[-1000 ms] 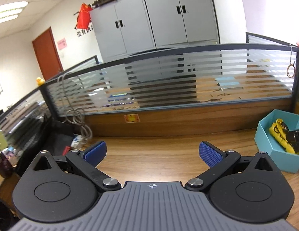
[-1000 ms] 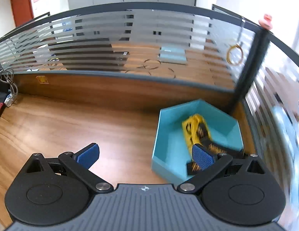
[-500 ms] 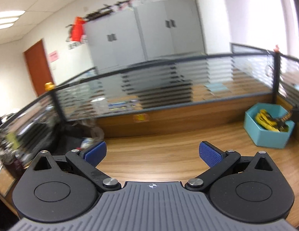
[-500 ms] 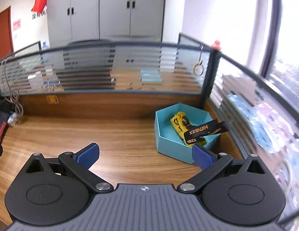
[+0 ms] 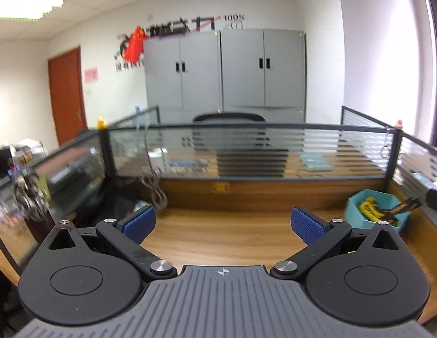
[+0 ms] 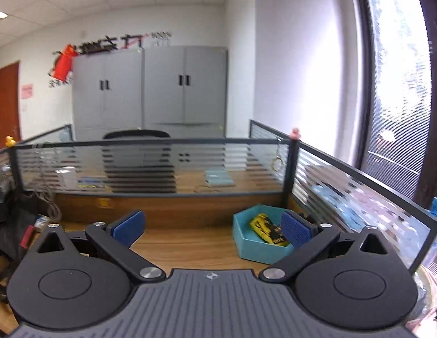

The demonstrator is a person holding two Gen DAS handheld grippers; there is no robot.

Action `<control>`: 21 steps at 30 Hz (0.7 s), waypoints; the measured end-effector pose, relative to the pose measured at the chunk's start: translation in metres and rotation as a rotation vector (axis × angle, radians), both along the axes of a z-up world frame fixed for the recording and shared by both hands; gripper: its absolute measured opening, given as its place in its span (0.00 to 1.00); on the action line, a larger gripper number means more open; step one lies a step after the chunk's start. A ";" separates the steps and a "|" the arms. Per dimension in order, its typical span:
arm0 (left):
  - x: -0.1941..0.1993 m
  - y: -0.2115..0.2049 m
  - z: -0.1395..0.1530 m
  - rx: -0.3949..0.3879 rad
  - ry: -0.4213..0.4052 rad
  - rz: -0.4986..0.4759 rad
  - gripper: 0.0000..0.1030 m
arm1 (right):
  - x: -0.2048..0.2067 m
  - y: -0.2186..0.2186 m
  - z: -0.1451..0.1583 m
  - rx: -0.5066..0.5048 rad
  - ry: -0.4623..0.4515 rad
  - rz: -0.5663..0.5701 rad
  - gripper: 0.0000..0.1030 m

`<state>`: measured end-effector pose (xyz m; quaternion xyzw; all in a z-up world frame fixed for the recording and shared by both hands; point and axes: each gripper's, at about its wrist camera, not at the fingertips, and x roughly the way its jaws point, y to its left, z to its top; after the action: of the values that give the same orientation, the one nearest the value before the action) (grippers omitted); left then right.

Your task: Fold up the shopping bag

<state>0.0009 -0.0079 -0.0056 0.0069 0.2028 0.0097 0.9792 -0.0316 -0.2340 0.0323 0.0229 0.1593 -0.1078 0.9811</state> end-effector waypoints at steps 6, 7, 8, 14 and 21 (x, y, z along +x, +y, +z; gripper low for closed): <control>-0.011 0.012 -0.004 -0.006 0.006 0.018 1.00 | -0.027 0.010 0.007 -0.002 -0.031 -0.008 1.00; -0.012 0.012 -0.004 -0.004 0.003 0.021 1.00 | -0.030 0.012 0.008 -0.006 -0.035 -0.007 1.00; -0.013 0.012 -0.004 -0.002 0.001 0.024 1.00 | -0.033 0.014 0.010 -0.018 -0.044 -0.007 1.00; -0.011 0.012 -0.008 0.008 0.002 0.009 1.00 | -0.042 0.026 0.016 -0.087 -0.064 0.020 1.00; -0.002 0.010 -0.009 0.007 0.004 0.005 1.00 | -0.031 0.025 0.016 -0.083 -0.036 0.041 1.00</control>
<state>-0.0011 0.0021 -0.0148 0.0099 0.2048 0.0131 0.9787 -0.0631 -0.2093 0.0486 -0.0190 0.1376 -0.0937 0.9859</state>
